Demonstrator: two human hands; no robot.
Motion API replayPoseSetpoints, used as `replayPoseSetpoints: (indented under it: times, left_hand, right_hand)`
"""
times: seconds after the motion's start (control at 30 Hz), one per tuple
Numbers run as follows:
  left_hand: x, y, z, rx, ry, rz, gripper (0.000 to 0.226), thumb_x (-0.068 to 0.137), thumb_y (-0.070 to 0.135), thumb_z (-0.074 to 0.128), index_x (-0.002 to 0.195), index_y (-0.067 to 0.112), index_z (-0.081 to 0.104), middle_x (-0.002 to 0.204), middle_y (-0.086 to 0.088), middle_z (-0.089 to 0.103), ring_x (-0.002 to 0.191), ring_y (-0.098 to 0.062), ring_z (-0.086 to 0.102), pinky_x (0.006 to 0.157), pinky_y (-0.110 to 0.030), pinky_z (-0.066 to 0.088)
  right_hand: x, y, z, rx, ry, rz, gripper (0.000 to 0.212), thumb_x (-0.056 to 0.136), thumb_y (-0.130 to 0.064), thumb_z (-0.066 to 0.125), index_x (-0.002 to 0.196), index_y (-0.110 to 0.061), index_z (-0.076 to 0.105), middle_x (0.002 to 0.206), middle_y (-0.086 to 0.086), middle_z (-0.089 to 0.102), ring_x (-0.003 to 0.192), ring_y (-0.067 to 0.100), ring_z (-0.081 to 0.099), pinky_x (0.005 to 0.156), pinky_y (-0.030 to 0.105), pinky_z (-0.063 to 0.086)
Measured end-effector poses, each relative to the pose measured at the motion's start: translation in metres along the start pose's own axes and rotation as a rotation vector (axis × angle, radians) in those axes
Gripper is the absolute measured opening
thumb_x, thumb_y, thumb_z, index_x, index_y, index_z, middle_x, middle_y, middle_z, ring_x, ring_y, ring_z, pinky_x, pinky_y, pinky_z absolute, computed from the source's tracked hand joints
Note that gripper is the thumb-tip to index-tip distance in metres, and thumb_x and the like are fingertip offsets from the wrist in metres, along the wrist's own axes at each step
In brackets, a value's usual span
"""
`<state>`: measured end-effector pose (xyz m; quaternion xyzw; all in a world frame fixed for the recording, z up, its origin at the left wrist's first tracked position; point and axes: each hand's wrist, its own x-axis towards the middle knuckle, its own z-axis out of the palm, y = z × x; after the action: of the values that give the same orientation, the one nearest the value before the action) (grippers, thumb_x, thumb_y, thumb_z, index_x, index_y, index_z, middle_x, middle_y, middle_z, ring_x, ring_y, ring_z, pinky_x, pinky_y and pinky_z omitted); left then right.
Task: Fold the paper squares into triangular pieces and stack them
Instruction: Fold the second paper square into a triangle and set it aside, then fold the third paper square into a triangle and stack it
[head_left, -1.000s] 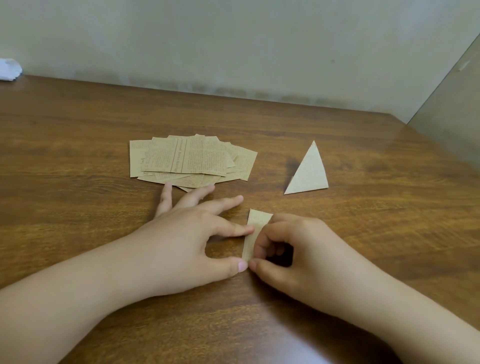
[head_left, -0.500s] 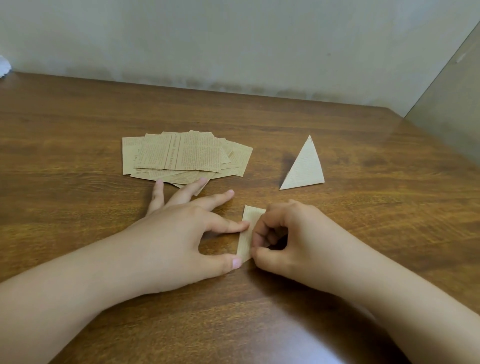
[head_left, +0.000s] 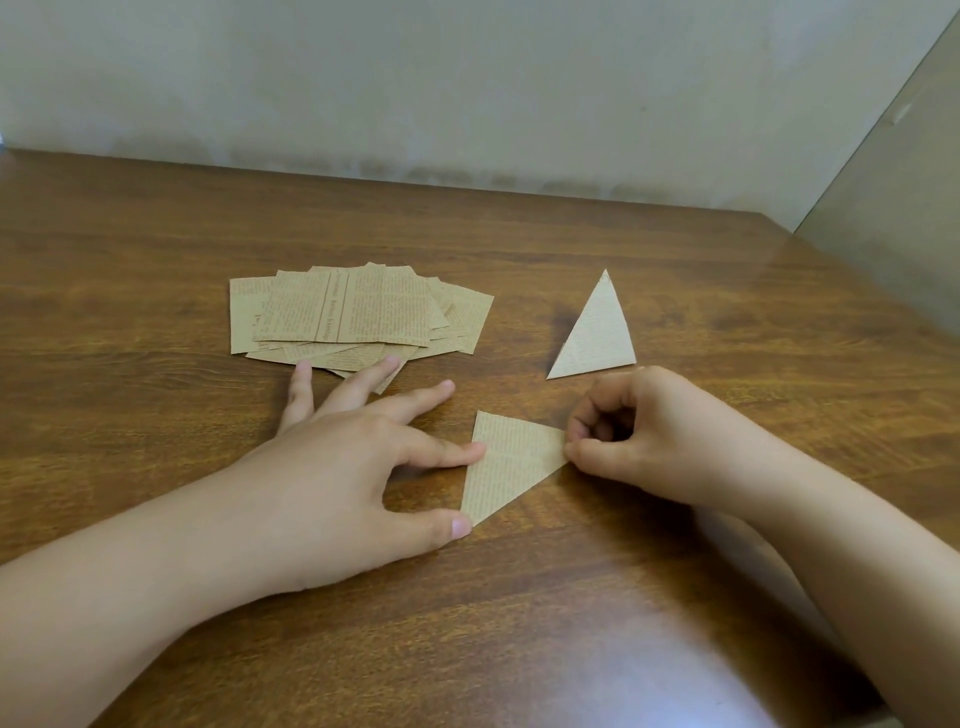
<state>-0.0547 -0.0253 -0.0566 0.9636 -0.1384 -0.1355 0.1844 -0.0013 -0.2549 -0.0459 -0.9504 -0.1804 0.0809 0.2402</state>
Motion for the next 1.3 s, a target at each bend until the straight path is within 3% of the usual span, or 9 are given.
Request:
replayPoseSetpoints:
  times: [0.2, 0.4, 0.5, 0.57, 0.67, 0.8, 0.93, 1.03, 1.3]
  left_hand:
    - [0.001, -0.003, 0.001, -0.004, 0.013, 0.013, 0.043, 0.055, 0.083, 0.033, 0.098, 0.078, 0.033, 0.141, 0.045, -0.007, 0.132, 0.008, -0.032, 0.106, -0.052, -0.028]
    - [0.001, -0.007, 0.003, -0.009, 0.048, 0.051, 0.054, 0.045, 0.084, 0.020, 0.097, 0.079, 0.033, 0.142, 0.046, -0.005, 0.130, 0.011, -0.033, 0.104, -0.051, -0.032]
    - [0.002, -0.009, 0.006, 0.011, 0.060, 0.070, 0.054, 0.048, 0.084, 0.018, 0.100, 0.081, 0.030, 0.142, 0.045, -0.006, 0.130, 0.009, -0.034, 0.102, -0.052, -0.033]
    - [0.002, -0.009, 0.008, 0.030, 0.070, 0.085, 0.050, 0.052, 0.082, 0.015, 0.102, 0.083, 0.025, 0.142, 0.043, -0.008, 0.130, 0.008, -0.035, 0.103, -0.054, -0.031]
    - [0.002, -0.010, 0.011, 0.099, 0.101, 0.134, 0.056, 0.060, 0.077, 0.008, 0.116, 0.080, 0.014, 0.144, 0.040, -0.015, 0.131, 0.006, -0.035, 0.106, -0.052, -0.029]
    - [0.006, -0.019, 0.008, 0.095, 0.250, 0.143, 0.070, 0.067, 0.073, 0.006, 0.135, 0.063, 0.015, 0.143, 0.041, -0.007, 0.135, 0.012, -0.020, 0.110, -0.038, -0.025]
    - [0.015, -0.035, -0.002, 0.075, 0.378, 0.020, 0.084, 0.065, 0.074, 0.006, 0.143, 0.047, 0.020, 0.147, 0.033, 0.009, 0.137, 0.009, 0.000, 0.113, -0.032, -0.011]
    - [0.020, -0.045, -0.007, 0.070, 0.388, -0.077, 0.072, 0.081, 0.070, 0.029, 0.145, 0.038, 0.023, 0.153, 0.022, 0.015, 0.142, -0.001, 0.007, 0.119, -0.038, -0.001]
    - [0.027, -0.052, -0.009, 0.070, 0.312, -0.172, 0.060, 0.092, 0.058, 0.032, 0.146, 0.038, 0.020, 0.156, 0.018, 0.006, 0.144, -0.003, -0.002, 0.118, -0.042, -0.006]
  right_hand:
    - [0.003, 0.011, -0.008, 0.017, -0.004, 0.042, 0.010, 0.078, -0.029, 0.069, 0.070, -0.023, 0.068, 0.056, -0.014, 0.057, 0.053, -0.002, 0.049, 0.063, 0.016, 0.028]
    - [0.000, 0.019, -0.016, -0.100, 0.055, 0.097, 0.006, 0.079, -0.031, 0.069, 0.075, -0.026, 0.068, 0.073, -0.007, 0.063, 0.070, 0.003, 0.054, 0.072, 0.021, 0.035]
    - [-0.009, 0.012, -0.008, -0.161, 0.223, -0.096, 0.005, 0.080, -0.027, 0.069, 0.079, -0.029, 0.064, 0.085, -0.015, 0.057, 0.086, 0.003, 0.052, 0.082, 0.024, 0.039]
    - [-0.019, 0.000, 0.005, -0.082, 0.173, -0.283, 0.013, 0.083, -0.031, 0.063, 0.096, -0.033, 0.065, 0.100, -0.020, 0.057, 0.100, -0.003, 0.053, 0.089, 0.015, 0.038]
    - [-0.031, -0.008, 0.022, -0.099, -0.024, -0.376, 0.041, 0.087, -0.049, 0.045, 0.123, -0.035, 0.059, 0.130, -0.024, 0.050, 0.124, -0.007, 0.041, 0.105, 0.011, 0.029]
    - [-0.033, 0.007, 0.019, -0.180, 0.031, -0.272, 0.042, 0.092, -0.055, 0.041, 0.131, -0.043, 0.051, 0.140, -0.030, 0.040, 0.132, -0.013, 0.028, 0.110, 0.009, 0.021]
    - [-0.025, 0.027, 0.007, -0.234, 0.065, -0.140, 0.047, 0.095, -0.047, 0.039, 0.142, -0.043, 0.035, 0.147, -0.032, 0.022, 0.133, -0.017, 0.012, 0.099, -0.006, 0.001]
    - [-0.016, 0.032, 0.007, -0.229, 0.023, -0.109, 0.052, 0.095, -0.049, 0.033, 0.146, -0.042, 0.026, 0.151, -0.032, 0.010, 0.134, -0.019, 0.001, 0.092, -0.009, -0.008]
    - [0.000, 0.025, -0.001, -0.244, 0.061, -0.132, 0.047, 0.093, -0.053, 0.033, 0.137, -0.041, 0.041, 0.145, -0.027, 0.031, 0.133, -0.009, 0.023, 0.106, 0.012, 0.020]
